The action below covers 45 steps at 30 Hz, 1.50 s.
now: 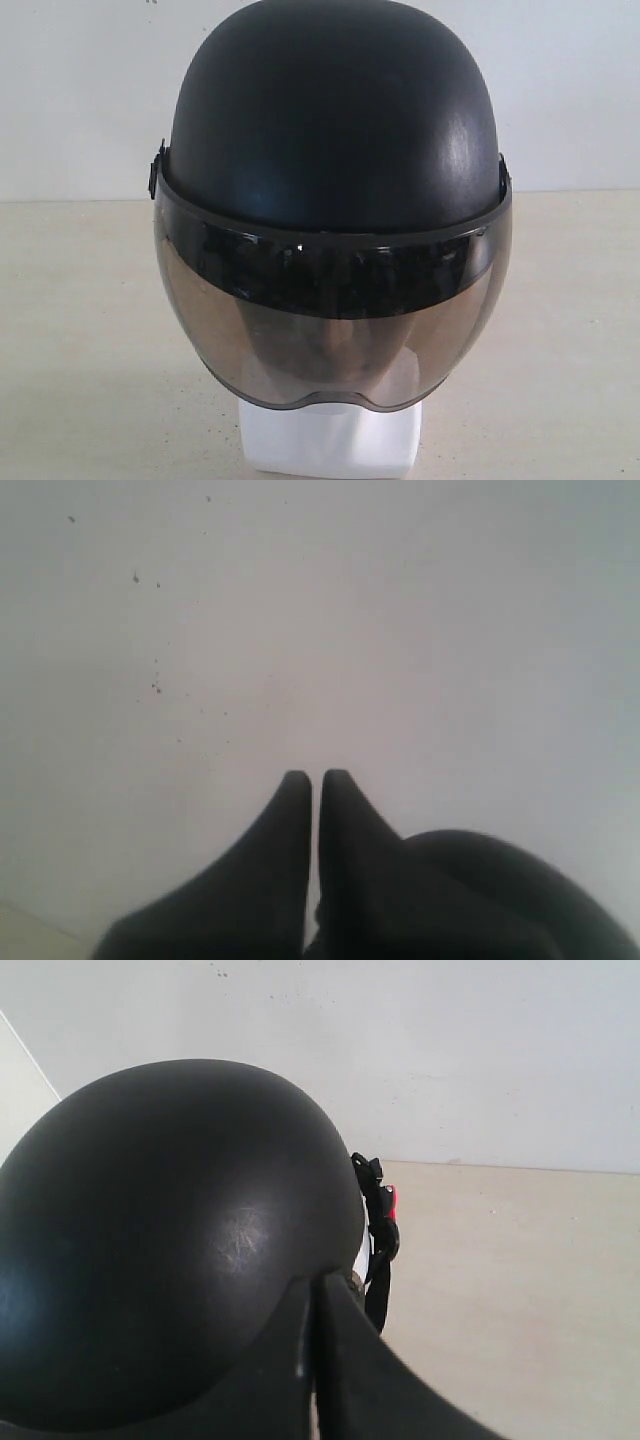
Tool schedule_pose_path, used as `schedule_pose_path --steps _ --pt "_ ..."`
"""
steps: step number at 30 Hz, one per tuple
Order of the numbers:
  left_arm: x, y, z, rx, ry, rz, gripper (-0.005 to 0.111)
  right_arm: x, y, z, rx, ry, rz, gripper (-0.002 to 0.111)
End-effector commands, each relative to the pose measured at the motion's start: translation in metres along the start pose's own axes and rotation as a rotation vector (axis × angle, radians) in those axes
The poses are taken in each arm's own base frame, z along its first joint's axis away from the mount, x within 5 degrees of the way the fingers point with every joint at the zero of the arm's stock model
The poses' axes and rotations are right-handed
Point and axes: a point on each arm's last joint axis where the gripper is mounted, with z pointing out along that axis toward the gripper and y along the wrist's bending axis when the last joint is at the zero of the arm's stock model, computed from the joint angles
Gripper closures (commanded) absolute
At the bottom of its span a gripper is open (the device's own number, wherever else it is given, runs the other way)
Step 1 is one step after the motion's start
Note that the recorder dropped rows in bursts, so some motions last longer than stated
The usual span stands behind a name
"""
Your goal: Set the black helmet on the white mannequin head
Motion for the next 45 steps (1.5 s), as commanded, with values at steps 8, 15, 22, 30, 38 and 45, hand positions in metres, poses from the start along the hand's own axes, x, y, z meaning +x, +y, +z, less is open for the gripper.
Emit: schedule_pose_path --steps 8,15,22,30,38,45 --pt "0.021 0.03 -0.007 -0.221 0.189 0.326 0.102 -0.001 0.001 -0.003 0.002 -0.011 -0.01 0.108" --pt "0.037 0.049 -0.018 -0.372 0.469 0.563 0.102 -0.001 0.001 -0.003 0.002 -0.011 -0.01 0.108" --pt "0.042 0.048 -0.02 -0.363 0.524 0.512 0.102 -0.001 0.001 -0.003 0.002 -0.011 -0.01 0.108" --pt "0.043 0.047 -0.02 -0.362 0.521 0.471 0.102 -0.001 0.001 -0.003 0.002 -0.011 -0.01 0.108" --pt "0.043 0.047 -0.02 -0.362 0.521 0.471 0.102 -0.001 0.001 -0.003 0.002 -0.011 -0.01 0.108" --pt "0.043 0.047 -0.02 -0.362 0.521 0.471 0.102 -0.001 0.001 -0.003 0.002 -0.011 -0.01 0.108"
